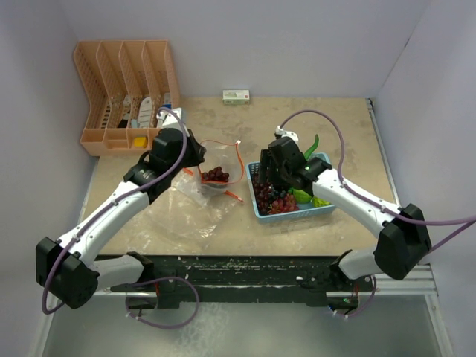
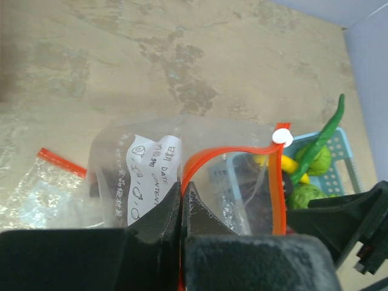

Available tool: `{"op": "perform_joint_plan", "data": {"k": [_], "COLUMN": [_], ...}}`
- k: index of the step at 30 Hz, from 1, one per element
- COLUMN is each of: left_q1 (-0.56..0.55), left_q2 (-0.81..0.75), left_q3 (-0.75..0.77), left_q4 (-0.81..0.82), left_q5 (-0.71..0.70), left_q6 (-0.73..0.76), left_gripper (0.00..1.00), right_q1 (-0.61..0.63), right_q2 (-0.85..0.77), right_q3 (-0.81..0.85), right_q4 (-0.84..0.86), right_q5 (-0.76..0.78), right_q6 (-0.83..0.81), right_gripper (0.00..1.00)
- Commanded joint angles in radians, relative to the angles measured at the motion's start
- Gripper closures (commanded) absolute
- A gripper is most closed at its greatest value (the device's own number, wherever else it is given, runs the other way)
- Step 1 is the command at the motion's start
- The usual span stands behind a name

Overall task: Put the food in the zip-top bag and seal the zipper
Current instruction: Pick up the fake fruit from the bin.

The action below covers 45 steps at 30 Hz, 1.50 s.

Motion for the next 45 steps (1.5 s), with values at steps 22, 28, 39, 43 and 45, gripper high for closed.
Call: {"op": "perform_joint_plan", "data": {"k": [22, 28, 39, 43, 45], "left_q1": [-0.001, -0.001, -0.001, -0.001, -0.001], "left_q2": [-0.022, -0.023, -0.022, -0.024, -0.024], "left_q3": [-0.017, -0.024, -0.029, -0.03, -0.031], "left_q4": [0.038, 0.041, 0.041, 0.037, 0.037], "left_q5": [-0.014, 0.001, -0.004, -0.012, -0.015], "left_q6": [0.109, 0.103, 0.1, 0.102, 0.104], "left_gripper": [1.0, 1.0, 1.0, 1.0, 1.0], "right_q1": [0.004, 0.004, 0.004, 0.004, 0.003], "right_q2": [0.298, 0.382, 0.248, 0.146, 0.104], "right_q3": [-0.008, -0.039, 0.026, 0.1, 0.122], "right_q4": [0.092, 0.15, 0.096, 0.046, 0.026], "right_q5": [-0.094, -0.149, -0.095, -0.068, -0.055], "right_q6": [0.08, 0.101, 0.053, 0.019, 0.005], "right_gripper": [0.32, 0.34, 1.0, 1.0, 1.0]}}
